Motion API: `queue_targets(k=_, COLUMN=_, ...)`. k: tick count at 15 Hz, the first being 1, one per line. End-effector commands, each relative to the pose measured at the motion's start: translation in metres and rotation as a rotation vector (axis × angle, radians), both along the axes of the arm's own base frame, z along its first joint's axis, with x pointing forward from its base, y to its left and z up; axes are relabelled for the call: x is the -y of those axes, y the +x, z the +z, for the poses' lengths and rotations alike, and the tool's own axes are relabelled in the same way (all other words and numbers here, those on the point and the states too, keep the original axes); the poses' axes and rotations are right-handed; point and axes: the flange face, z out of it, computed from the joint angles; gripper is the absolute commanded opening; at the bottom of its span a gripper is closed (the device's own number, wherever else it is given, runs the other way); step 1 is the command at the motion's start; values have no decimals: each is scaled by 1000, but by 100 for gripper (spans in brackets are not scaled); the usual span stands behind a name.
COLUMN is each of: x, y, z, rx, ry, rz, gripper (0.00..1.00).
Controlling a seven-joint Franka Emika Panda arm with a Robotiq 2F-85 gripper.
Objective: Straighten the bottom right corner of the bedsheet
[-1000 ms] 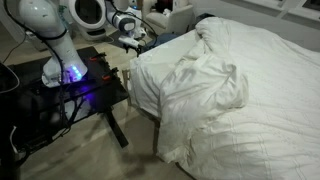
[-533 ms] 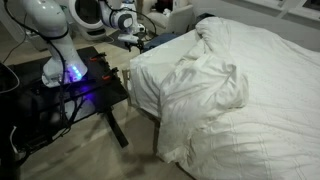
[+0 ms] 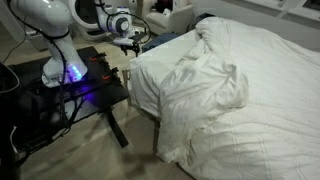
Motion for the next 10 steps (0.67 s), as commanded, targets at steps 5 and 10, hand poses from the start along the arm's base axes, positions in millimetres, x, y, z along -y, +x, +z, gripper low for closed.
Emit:
queue_targets(k=5, x=-21, y=-7, z=-39, rx=21, ry=-22, rz=43, gripper=100)
queue_targets(k=10, x=-24, y=-6, z=-56, rx=66, ry=-46, rz=73, gripper=100)
